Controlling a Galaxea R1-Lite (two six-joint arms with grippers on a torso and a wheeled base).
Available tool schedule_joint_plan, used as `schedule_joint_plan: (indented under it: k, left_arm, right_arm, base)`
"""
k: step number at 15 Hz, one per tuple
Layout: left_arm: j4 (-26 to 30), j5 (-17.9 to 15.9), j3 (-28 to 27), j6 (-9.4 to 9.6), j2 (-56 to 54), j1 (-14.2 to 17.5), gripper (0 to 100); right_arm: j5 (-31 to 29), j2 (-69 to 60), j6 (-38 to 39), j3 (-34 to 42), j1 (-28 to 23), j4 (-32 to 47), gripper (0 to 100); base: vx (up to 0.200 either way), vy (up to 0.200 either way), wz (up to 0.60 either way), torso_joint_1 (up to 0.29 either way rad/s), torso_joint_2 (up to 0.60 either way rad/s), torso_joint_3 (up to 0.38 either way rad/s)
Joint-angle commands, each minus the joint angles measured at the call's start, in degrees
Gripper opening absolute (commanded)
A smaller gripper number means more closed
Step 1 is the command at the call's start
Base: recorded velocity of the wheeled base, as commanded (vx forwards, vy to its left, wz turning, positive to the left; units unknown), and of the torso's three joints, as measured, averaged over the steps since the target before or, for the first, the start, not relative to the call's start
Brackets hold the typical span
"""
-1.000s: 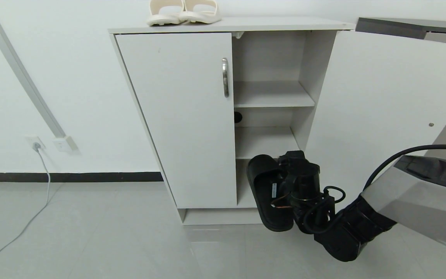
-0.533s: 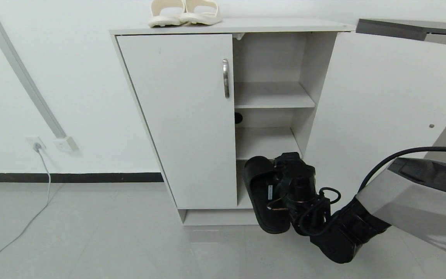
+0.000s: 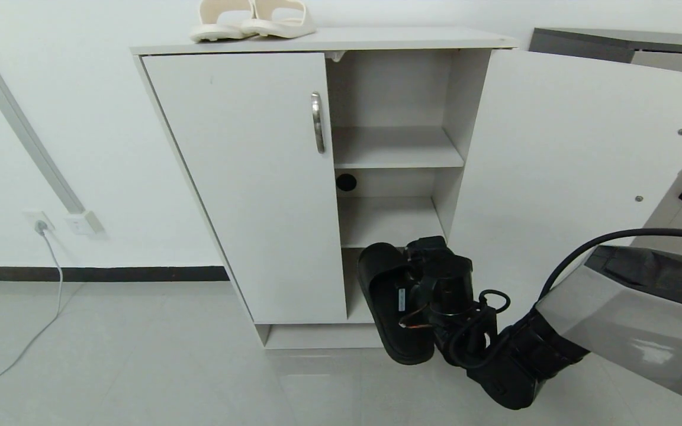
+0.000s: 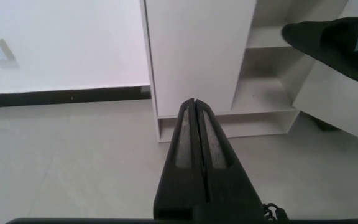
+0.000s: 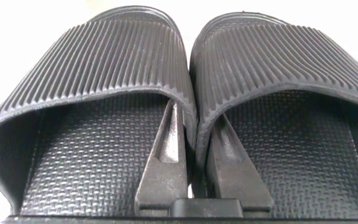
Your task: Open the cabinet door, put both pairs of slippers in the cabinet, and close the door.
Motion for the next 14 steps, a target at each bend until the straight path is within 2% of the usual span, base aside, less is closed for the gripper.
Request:
schedule_joint_plan:
  k: [1,8,14]
  left_arm:
    - [0.0,0.0,0.0,-0.05,0.2,0.0,0]
    - [0.0,0.0,0.0,0.04,0.2,0.0,0]
    - [0.0,0.0,0.0,0.04,0.2,0.0,0]
  right_arm:
    - [0.1,0.3,0.0,-0.8,0.4,0.2,0]
    - [-0.1,3.1,-0.4,-3.7,0.7,0.2,0]
    - [-0.1,4.7,-0.9,-7.0,0.8,1.6,0]
  base:
    - [0.000,0.000,0.00,0.000,0.00,0.000]
    - [0.000,0.000,0.00,0.000,0.00,0.000]
    - [0.000,0.000,0.00,0.002,0.00,-0.171]
